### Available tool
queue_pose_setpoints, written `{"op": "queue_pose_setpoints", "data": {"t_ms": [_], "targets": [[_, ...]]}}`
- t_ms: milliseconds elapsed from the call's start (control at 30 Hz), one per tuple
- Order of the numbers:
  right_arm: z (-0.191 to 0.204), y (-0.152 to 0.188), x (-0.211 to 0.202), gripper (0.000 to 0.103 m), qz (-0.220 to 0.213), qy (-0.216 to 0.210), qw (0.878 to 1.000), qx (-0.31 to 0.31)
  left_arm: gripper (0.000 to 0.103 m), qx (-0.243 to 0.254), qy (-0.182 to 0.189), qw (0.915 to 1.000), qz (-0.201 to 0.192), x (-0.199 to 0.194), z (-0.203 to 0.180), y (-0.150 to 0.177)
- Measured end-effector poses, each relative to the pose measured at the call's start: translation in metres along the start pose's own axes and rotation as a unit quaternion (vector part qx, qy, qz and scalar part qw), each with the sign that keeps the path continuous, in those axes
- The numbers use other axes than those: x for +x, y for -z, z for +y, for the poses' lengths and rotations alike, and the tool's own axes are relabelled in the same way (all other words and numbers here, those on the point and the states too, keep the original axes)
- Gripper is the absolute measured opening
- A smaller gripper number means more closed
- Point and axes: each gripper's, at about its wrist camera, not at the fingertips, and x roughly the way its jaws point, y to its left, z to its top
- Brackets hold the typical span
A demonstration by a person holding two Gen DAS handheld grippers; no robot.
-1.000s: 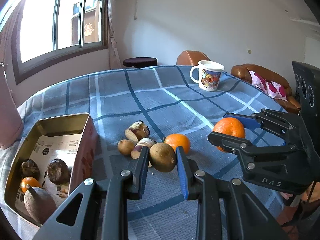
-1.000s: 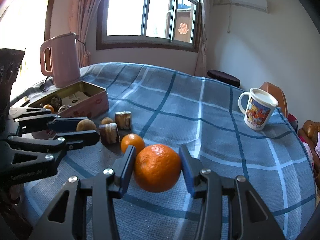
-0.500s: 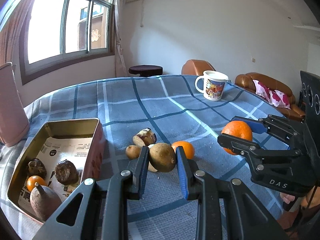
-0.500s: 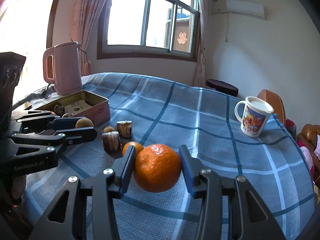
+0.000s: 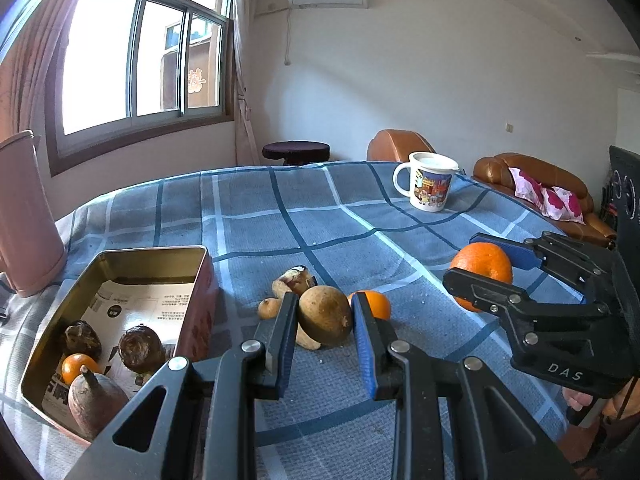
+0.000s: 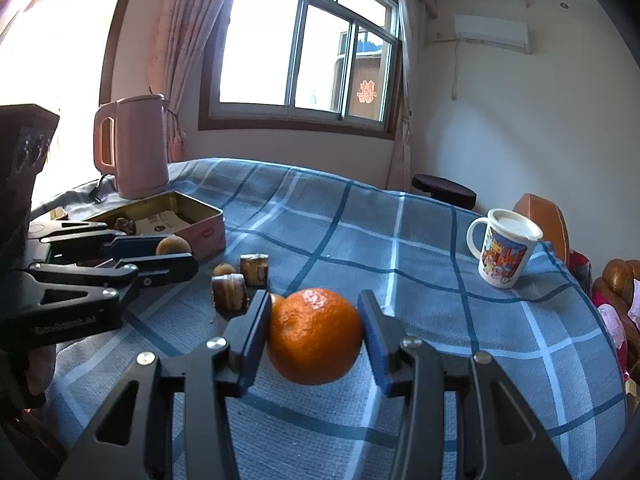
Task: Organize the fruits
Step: 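Lift the mandarin and brown fruit with both tools and carry them toward the tin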
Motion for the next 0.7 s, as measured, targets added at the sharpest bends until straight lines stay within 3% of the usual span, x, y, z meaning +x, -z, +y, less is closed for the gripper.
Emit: {"op": "queue_pose_setpoints", "data": {"t_ms": [700], "targets": [[-0.002,0.000,-0.014,0.047,-0.038,0.000,0.999,0.002,0.029,0.002,-0.014,0.9994,-0.032,-0.012,-0.001,0.001]]}}
